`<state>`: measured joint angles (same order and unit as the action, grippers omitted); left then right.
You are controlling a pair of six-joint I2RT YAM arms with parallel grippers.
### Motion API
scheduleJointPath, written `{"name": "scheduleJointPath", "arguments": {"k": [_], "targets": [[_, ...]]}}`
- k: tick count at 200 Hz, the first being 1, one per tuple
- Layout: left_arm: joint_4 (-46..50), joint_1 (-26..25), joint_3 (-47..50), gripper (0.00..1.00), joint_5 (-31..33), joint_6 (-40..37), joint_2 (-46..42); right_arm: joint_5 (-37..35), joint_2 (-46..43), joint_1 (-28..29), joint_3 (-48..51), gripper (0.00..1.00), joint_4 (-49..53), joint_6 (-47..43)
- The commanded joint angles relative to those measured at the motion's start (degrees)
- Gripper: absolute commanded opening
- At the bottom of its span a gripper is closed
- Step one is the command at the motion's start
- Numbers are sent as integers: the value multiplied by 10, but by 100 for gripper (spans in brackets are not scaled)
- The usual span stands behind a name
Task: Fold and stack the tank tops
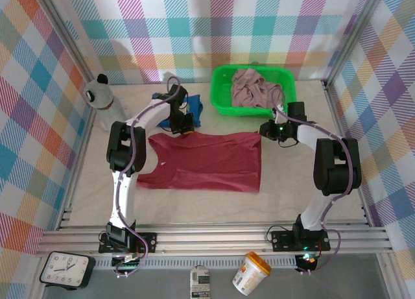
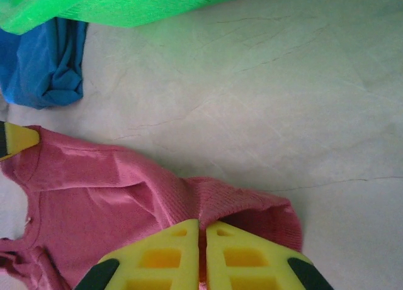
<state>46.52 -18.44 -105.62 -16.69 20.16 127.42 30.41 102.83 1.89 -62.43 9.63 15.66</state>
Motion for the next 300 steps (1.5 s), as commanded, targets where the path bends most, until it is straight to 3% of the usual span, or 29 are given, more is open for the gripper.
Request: {"name": "scheduleJointPath", "arguments": {"k": [1, 75, 168, 300], "targets": [[27, 4, -22, 7, -25, 4, 5, 46, 4, -1, -10, 11, -27, 11], [46, 4, -6, 10, -22, -31, -42, 82, -62, -1, 49, 11, 0, -5], [8, 4, 141, 12, -45, -54, -123, 107, -124, -2, 158, 12, 8, 9], [-19, 3, 256, 13, -18, -71, -155, 46, -117, -2, 206, 12, 42, 24]]}}
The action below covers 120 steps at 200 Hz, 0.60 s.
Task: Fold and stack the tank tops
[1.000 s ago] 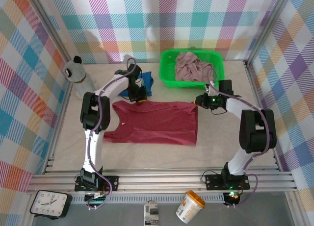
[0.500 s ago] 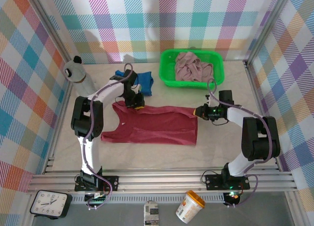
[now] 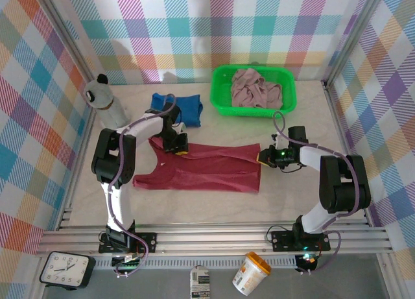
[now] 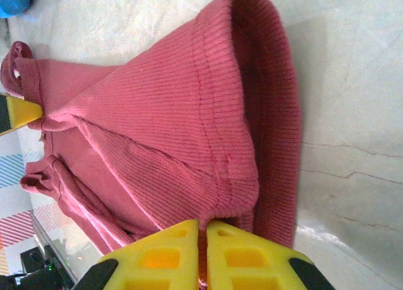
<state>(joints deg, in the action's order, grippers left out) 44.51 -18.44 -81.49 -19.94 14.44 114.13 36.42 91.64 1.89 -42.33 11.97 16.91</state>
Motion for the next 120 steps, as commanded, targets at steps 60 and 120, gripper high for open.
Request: {"name": "scheduleJointPath", "arguments": {"k": [60, 120], "targets": [[7, 3, 27, 13, 32, -29, -20, -17, -12, -1, 36, 15, 37, 39], [16, 2, 29, 19, 23, -32, -31, -37, -65, 5, 22, 26, 101, 18]]}}
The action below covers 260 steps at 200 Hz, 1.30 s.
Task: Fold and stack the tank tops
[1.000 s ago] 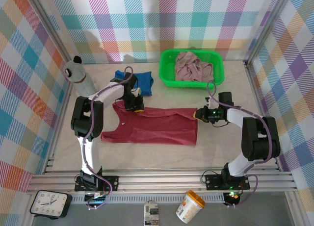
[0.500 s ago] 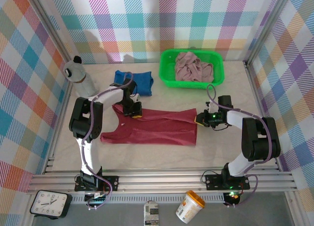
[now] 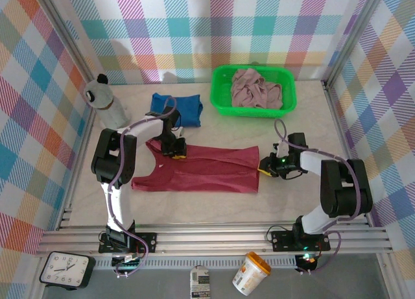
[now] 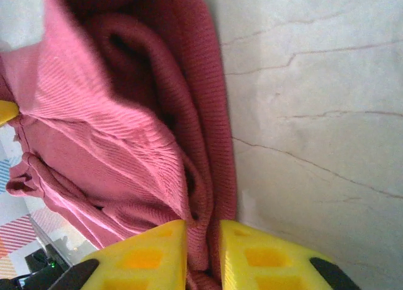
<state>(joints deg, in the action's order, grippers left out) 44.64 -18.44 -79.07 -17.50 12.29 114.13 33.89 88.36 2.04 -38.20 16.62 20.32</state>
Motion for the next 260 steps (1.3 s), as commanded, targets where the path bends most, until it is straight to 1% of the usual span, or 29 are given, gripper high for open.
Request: {"name": "scheduleJointPath", "arguments": {"k": [1, 9, 23, 32, 44, 56, 74, 95, 113, 144, 162, 202, 224, 260], "targets": [[16, 2, 5, 19, -2, -11, -32, -13, -34, 3, -21, 27, 57, -17], [22, 2, 2, 20, 0, -11, -38, -29, -48, 3, -33, 28, 79, -26], [32, 2, -1, 21, 6, -12, -51, -53, -77, 3, -56, 33, 96, -36], [42, 2, -7, 24, 6, -12, -58, -47, -90, 4, -67, 34, 85, -32], [57, 2, -17, 25, 4, -13, -65, -24, -86, 9, -82, 35, 56, -17], [75, 2, -31, 26, 4, -13, -70, -11, -62, 29, -103, 35, 38, -8], [105, 1, -56, 29, 3, -17, -74, -15, -20, 62, -132, 37, 7, 5], [132, 0, -82, 31, 14, -21, -73, -23, 32, 80, -161, 37, -26, 18], [109, 0, -98, 32, -2, -15, -64, -41, 75, 94, -190, 37, -36, 11], [68, -8, -133, 30, -30, -4, -5, -64, 136, 98, -219, 36, -32, 16], [52, -12, -135, 29, -32, -7, 20, -89, 148, 98, -211, 33, -13, 14], [45, -13, -120, 26, -27, -22, 53, -126, 134, 96, -157, 30, 8, 24], [56, -12, -104, 24, -3, -36, 53, -147, 105, 96, -129, 28, 5, 24], [71, -12, -90, 24, 4, -46, 35, -178, 74, 95, -129, 28, 40, -22]]}}
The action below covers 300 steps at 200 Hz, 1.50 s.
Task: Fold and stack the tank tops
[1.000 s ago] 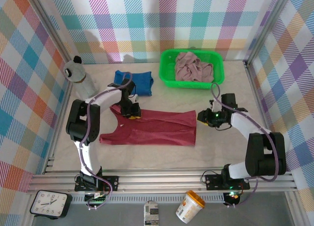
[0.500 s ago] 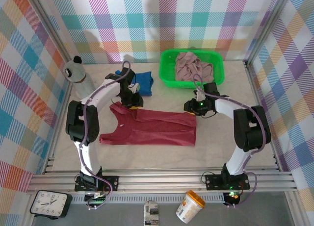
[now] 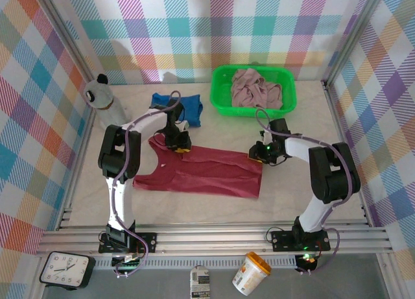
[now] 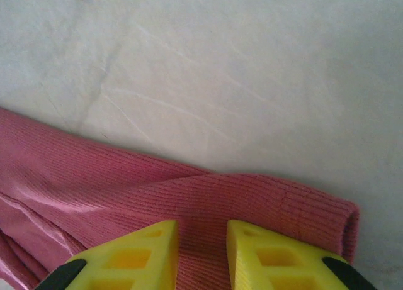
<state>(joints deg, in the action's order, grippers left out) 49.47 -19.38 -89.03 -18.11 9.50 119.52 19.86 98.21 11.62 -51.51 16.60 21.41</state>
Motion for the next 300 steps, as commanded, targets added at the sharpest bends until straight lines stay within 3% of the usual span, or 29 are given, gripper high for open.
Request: {"name": "scheduleJointPath", "arguments": {"k": [1, 27, 78, 93, 142, 192, 226, 254, 300], "targets": [[22, -2, 9, 24, 10, -18, -20, -37, -26, -1, 4, 28, 40, -35], [39, -1, -7, 29, 37, -18, -49, -17, -79, 14, -3, 29, 31, -49], [88, 30, -69, 38, 199, 4, -55, 16, -90, 74, 18, 36, -3, -17], [85, 50, -81, 40, 220, 10, -47, 20, -76, 87, 28, 36, -14, -11], [73, 90, -136, 42, 223, 4, 8, -15, -37, 95, 45, 35, 0, -15], [61, 98, -166, 42, 182, -22, 54, -22, -26, 89, 56, 35, 3, -16], [86, 98, -160, 42, 199, -24, 62, -19, -22, 80, 62, 34, 2, -16], [67, 102, -112, 38, 209, -34, 49, -23, -28, 67, 65, 34, 15, -22], [49, 126, -87, 10, 205, -40, 50, -35, -31, 51, 73, 32, 22, -27]]}}
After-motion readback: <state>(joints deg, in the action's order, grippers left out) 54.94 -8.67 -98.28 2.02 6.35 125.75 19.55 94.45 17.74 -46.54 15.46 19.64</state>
